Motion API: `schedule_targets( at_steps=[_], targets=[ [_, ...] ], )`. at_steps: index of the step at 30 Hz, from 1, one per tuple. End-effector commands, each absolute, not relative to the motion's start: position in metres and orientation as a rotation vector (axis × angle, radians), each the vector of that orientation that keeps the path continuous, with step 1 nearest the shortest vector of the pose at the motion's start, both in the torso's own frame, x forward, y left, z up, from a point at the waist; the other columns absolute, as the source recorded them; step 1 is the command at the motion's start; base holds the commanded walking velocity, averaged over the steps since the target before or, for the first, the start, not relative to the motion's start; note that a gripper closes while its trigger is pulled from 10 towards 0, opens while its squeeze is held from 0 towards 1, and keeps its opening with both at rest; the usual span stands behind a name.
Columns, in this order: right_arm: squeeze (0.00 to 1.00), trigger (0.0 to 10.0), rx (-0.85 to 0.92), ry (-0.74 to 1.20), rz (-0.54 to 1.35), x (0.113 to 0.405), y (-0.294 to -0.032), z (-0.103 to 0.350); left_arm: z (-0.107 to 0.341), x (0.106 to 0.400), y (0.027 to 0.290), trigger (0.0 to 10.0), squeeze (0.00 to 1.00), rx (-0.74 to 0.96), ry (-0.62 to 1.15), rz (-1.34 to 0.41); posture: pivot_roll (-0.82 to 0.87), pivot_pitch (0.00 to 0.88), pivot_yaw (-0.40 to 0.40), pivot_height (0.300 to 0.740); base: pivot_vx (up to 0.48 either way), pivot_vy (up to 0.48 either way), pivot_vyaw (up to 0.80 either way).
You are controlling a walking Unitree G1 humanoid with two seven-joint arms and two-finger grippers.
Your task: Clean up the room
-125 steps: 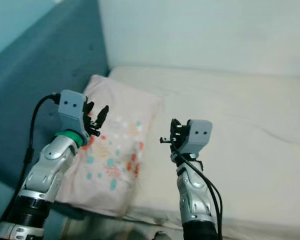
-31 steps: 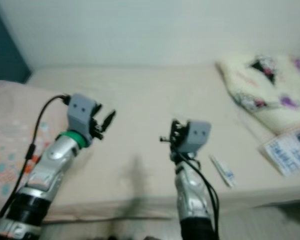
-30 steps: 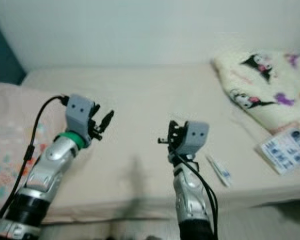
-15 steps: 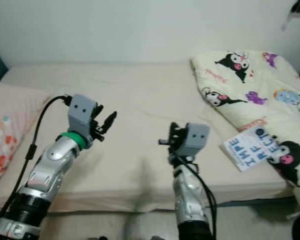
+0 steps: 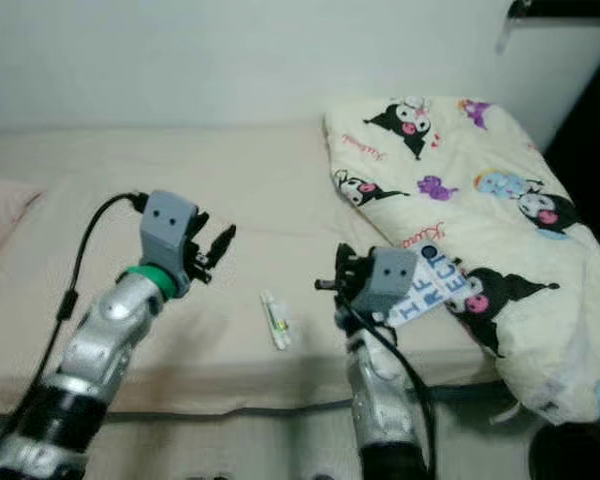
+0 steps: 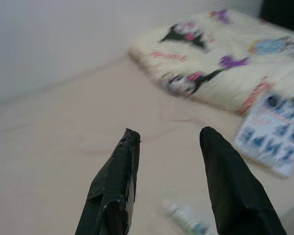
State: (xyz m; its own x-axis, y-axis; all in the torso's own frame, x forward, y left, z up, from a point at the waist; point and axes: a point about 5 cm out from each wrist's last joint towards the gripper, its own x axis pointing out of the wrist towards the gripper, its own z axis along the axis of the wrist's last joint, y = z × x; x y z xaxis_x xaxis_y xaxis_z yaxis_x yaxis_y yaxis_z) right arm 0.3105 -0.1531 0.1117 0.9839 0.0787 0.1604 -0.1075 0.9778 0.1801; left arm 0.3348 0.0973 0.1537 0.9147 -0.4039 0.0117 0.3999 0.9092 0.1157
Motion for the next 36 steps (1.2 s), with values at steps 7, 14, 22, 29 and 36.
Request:
schedule_targets(
  at_steps=[7,14,22,29,36],
  targets=[
    [0.00,10.0,0.202,-0.143,0.095,0.309,-0.152,0.109,0.149,0.337,0.104,10.0,0.00,0.135,-0.001,-0.379,-0.05,0.000,0.112,0.740,0.000,0.480,0.00],
    [0.00,10.0,0.202,-0.142,0.093,0.309,-0.152,0.109,0.150,0.337,0.104,10.0,0.00,0.155,-0.021,-0.375,-0.05,0.000,0.112,0.740,0.000,0.139,0.00],
    [0.00,10.0,0.206,-0.136,0.112,0.308,-0.150,0.108,0.151,0.335,0.101,10.0,0.00,0.130,-0.021,-0.404,-0.05,0.000,0.116,0.740,0.000,0.000,0.00],
    [0.00,10.0,0.219,-0.123,0.162,0.304,-0.142,0.105,0.148,0.333,0.100,10.0,0.00,0.096,0.006,-0.406,-0.05,0.007,0.119,0.740,0.000,0.000,0.00],
    [0.00,10.0,0.187,-0.113,0.141,0.306,-0.141,0.104,0.136,0.332,0.103,10.0,0.00,0.056,0.064,-0.371,-0.05,0.018,0.114,0.740,0.000,0.000,0.00]
  ],
)
